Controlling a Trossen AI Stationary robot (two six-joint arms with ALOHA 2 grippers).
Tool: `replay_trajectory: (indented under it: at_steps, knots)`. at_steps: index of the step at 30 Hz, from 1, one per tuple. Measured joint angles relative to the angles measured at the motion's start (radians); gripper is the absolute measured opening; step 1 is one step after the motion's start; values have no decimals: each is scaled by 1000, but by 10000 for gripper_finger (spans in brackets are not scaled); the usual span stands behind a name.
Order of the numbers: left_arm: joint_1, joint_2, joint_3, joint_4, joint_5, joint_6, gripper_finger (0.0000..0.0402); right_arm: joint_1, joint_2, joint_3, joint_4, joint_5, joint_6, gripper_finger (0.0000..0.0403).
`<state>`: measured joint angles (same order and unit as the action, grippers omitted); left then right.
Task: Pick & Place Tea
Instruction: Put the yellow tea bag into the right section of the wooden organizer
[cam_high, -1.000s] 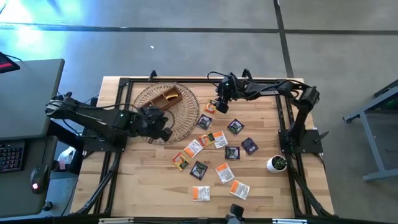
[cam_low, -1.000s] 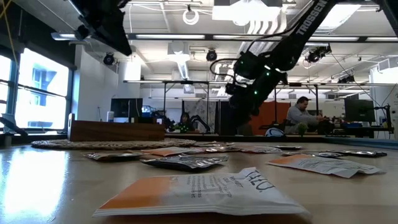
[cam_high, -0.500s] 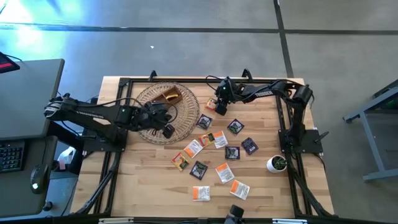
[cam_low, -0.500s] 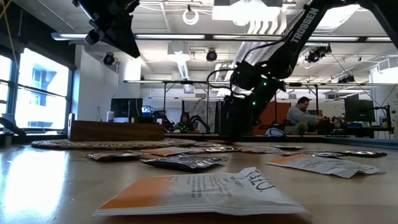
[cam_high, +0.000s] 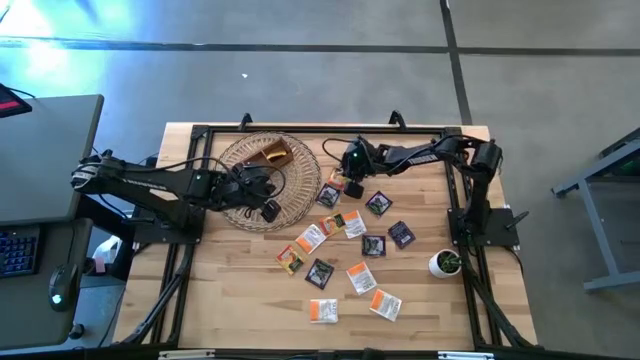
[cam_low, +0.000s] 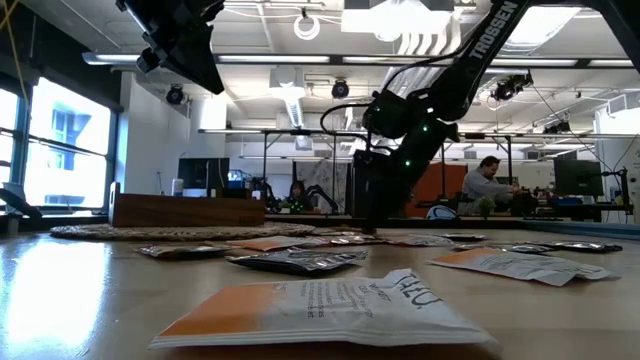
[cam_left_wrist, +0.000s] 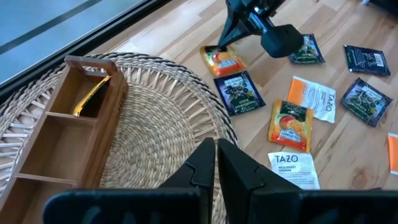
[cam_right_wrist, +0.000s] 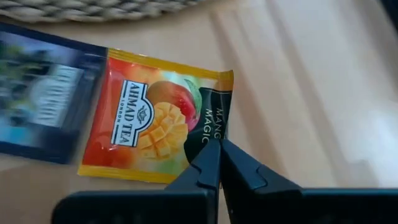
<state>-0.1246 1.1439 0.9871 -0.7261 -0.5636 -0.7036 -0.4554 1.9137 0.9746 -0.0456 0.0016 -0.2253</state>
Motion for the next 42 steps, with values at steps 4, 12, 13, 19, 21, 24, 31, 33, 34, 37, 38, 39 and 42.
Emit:
replay_trajectory:
  at_steps: [4, 12, 13, 19, 21, 24, 31, 33, 34, 37, 38, 39, 42]
  knots:
    - [0, 0, 0, 0, 0, 0, 16, 30, -13, -3, -19, -7, 19, 5]
    - [0, 0, 0, 0, -1, -7, 16, 90, -117, -8, -27, 5, 5, 3]
    - [0, 0, 0, 0, -3, -7, 16, 97, -132, -7, -15, 6, 3, 4]
    - [0, 0, 0, -1, -2, -6, 16, 124, -171, -5, 26, -20, 10, 3]
    - [0, 0, 0, -1, 5, -5, 16, 125, -171, -5, 10, -48, 48, 4]
    - [0, 0, 0, -1, 10, -4, 16, 124, -171, -5, -33, -57, 42, 9]
    - [0, 0, 0, -1, 14, -4, 16, 107, -171, -4, -78, -42, 21, 63]
    - [0, 0, 0, -1, 28, -5, 16, 99, -171, -4, -100, -70, 39, 85]
    - [0, 0, 0, -1, 33, -5, 16, 94, -171, -4, -113, -88, 43, 96]
    - [0, 0, 0, -1, 34, -4, 16, 78, -165, -4, -133, -148, 68, 129]
    - [0, 0, 0, -1, 34, -4, 16, 73, -159, -5, -130, -172, 83, 139]
    - [0, 0, 0, -1, 34, -4, 16, 67, -155, -7, -113, -197, 100, 149]
    - [0, 0, 0, 0, 34, -4, 16, 55, -134, -7, -98, -240, 136, 175]
